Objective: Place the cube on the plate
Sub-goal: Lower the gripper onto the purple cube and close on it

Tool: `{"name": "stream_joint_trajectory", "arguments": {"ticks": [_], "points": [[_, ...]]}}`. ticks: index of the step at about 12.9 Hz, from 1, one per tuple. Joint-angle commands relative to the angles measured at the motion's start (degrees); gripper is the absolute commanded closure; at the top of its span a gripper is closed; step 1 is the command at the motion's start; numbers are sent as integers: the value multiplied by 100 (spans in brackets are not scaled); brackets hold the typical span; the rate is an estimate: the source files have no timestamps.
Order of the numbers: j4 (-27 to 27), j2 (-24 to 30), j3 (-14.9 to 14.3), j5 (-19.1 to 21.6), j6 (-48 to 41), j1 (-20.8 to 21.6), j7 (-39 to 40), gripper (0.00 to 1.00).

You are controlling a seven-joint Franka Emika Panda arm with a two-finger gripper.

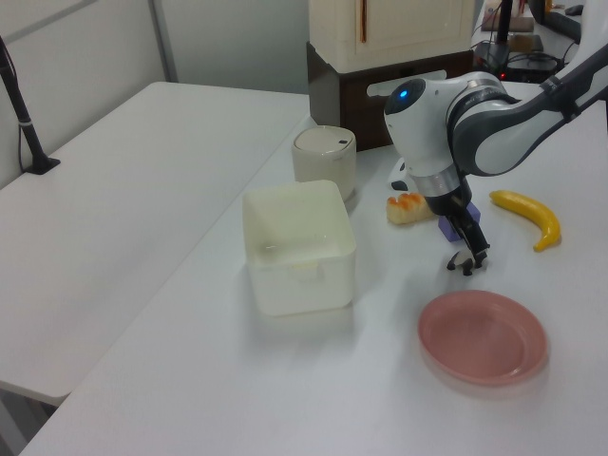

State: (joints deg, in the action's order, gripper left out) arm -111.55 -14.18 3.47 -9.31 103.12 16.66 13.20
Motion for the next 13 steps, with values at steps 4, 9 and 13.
{"name": "stream_joint_trajectory", "arguments": {"ticks": [4,9,13], "points": [[371,336,-83,-53,-108,-223,-353,0],[327,249,-110,-387,199,-795,-292,0],[265,30,-101,-440,402,-928,94,0]]}}
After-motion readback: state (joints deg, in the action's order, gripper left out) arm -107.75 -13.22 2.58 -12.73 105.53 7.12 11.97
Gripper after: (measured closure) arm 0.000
